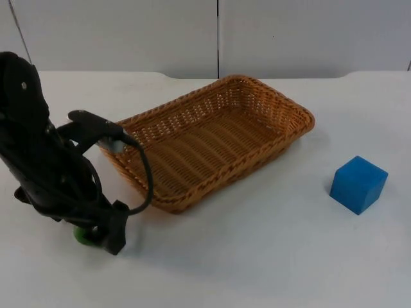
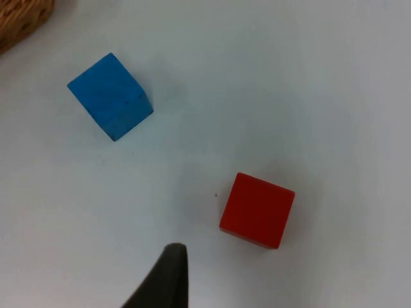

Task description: Place all geometric objects except the red cube into the basket.

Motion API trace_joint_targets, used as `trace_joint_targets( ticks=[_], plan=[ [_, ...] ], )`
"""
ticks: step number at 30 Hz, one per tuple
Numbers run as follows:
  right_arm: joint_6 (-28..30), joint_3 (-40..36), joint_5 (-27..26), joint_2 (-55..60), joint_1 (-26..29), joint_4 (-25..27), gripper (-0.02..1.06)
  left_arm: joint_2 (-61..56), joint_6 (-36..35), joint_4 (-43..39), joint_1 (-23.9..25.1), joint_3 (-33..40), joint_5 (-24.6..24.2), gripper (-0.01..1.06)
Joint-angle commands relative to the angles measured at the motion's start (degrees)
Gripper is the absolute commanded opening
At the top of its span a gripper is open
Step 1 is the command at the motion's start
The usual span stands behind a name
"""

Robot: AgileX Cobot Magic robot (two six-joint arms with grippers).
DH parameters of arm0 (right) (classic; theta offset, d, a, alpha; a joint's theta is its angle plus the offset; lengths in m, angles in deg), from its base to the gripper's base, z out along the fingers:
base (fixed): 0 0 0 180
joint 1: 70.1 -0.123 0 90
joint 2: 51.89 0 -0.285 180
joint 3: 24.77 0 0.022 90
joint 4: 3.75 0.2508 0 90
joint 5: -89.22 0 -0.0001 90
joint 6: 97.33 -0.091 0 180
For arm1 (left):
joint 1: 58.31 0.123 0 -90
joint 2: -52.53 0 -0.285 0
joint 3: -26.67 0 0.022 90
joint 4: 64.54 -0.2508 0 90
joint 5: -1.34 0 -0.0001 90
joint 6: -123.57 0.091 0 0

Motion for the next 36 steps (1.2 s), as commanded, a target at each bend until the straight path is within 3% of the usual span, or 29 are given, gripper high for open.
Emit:
trace_joint_targets(
  ticks=[1, 4, 7, 8, 11, 12, 14, 15, 17, 25, 30, 36],
  plan=[
    [-0.16, 0.28, -0.7, 0.08, 0.44, 0.0, 1.05, 0.19, 0.26, 0.84, -0.36, -0.11, 0.47, 0.98],
    [-0.16, 0.28, -0.84, 0.08, 0.44, 0.0, 1.05, 0.19, 0.26, 0.84, -0.36, -0.11, 0.48, 0.97],
    [-0.16, 0.28, -0.84, 0.08, 0.44, 0.0, 1.05, 0.42, 0.26, 0.84, -0.36, -0.03, 0.33, 0.81],
    [-0.16, 0.28, -0.84, 0.08, 0.44, 0.0, 1.05, 0.42, 0.26, 0.84, -0.36, -0.03, 0.33, 0.81],
    [-0.16, 0.28, -0.84, 0.08, 0.44, 0.0, 1.05, 0.54, 0.26, 0.99, -0.36, -0.03, 0.09, 0.55],
    [-0.03, 0.28, -0.75, 0.08, 0.44, 0.0, 1.05, 0.54, 0.26, 1.27, -0.36, -0.03, -0.06, 0.41],
    [-0.03, 0.28, -0.75, 0.08, 0.44, 0.0, 1.05, 0.54, 0.26, 1.27, -0.36, -0.03, -0.06, 0.35],
    [-0.03, 0.28, -0.75, 0.08, 0.44, 0.0, 1.05, 0.54, 0.26, 1.27, -0.36, -0.03, -0.67, 0.18],
    [-0.03, 0.28, -0.75, 0.08, 0.44, 0.0, 1.05, 0.24, 0.26, 1.04, -0.36, -0.14, -2.91, 0.0],
    [-0.03, 0.28, -0.65, 0.08, 0.44, 0.0, 1.05, -7.02, -2.26, 1.04, -0.36, -0.14, -6.79, 0.0],
    [-0.03, 0.28, -0.53, 0.08, 0.44, 0.0, 1.05, -18.46, -6.1, 1.18, -0.36, -0.37, -8.09, 0.0],
    [-0.03, 0.28, -0.53, 0.08, 0.44, 0.0, 1.05, -21.65, -7.76, 1.18, -0.36, -2.96, -10.1, 0.0]
  ],
)
